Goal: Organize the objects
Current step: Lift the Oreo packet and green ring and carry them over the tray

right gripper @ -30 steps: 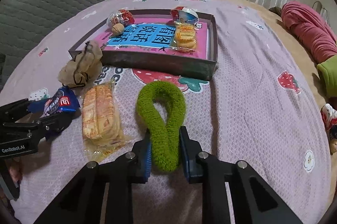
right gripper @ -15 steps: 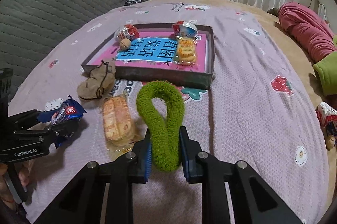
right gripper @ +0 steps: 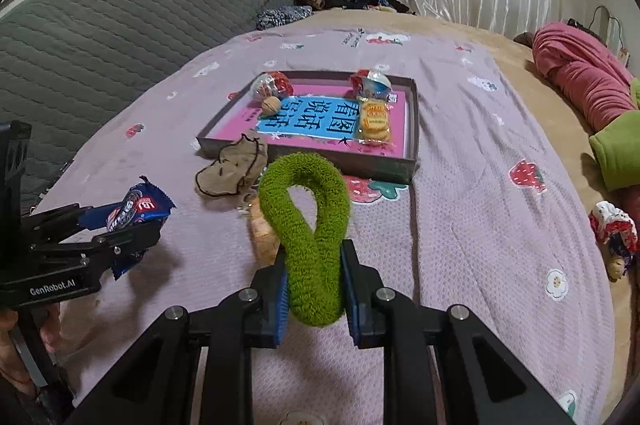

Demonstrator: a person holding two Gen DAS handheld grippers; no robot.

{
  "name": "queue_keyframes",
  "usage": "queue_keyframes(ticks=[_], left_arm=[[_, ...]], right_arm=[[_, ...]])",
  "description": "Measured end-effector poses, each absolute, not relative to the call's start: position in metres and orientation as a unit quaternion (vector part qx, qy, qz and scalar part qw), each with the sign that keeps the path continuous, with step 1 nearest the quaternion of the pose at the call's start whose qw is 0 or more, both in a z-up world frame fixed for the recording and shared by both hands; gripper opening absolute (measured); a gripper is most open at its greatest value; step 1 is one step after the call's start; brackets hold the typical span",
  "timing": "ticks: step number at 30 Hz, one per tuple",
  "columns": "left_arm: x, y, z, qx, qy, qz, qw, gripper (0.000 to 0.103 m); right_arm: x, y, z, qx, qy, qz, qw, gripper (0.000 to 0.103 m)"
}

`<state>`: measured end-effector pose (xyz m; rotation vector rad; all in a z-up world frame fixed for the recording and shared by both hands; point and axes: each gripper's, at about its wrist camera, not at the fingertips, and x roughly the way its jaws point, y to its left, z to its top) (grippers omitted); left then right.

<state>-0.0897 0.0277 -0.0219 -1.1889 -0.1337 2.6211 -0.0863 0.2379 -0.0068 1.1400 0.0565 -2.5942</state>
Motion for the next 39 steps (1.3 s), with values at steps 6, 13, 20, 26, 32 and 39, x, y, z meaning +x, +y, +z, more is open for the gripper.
queue_keyframes(ticks=[6, 13, 20, 26, 32, 39], left_arm=[[-0.071, 0.028, 0.002, -0.387, -0.045, 0.911, 0.131, 0.06], [-0.052, 0.022, 0.025, -0.367, -0.049, 0.92, 0.126, 0.06], [-0.045, 0.018, 0.058, -0.337, -0.051, 0.932, 0.126, 0.06], [-0.05, 0.019, 0.089, -0.312, -0.042, 0.941, 0.124, 0.06], [-0.062, 0.018, 0.117, -0.289, -0.033, 0.949, 0.119, 0.06], [-0.078, 0.019, 0.145, -0.267, -0.027, 0.956, 0.115, 0.06]], right_arm=[[-0.064, 0.236, 0.009, 0.384, 0.019, -0.909, 0.159, 0.023], [-0.046, 0.23, 0.033, 0.358, 0.02, -0.919, 0.163, 0.023], [-0.04, 0.222, 0.064, 0.324, 0.024, -0.933, 0.156, 0.023], [-0.039, 0.215, 0.092, 0.3, 0.027, -0.941, 0.157, 0.023], [-0.044, 0.208, 0.119, 0.275, 0.028, -0.948, 0.158, 0.023], [-0.059, 0.205, 0.135, 0.261, 0.023, -0.953, 0.153, 0.023]])
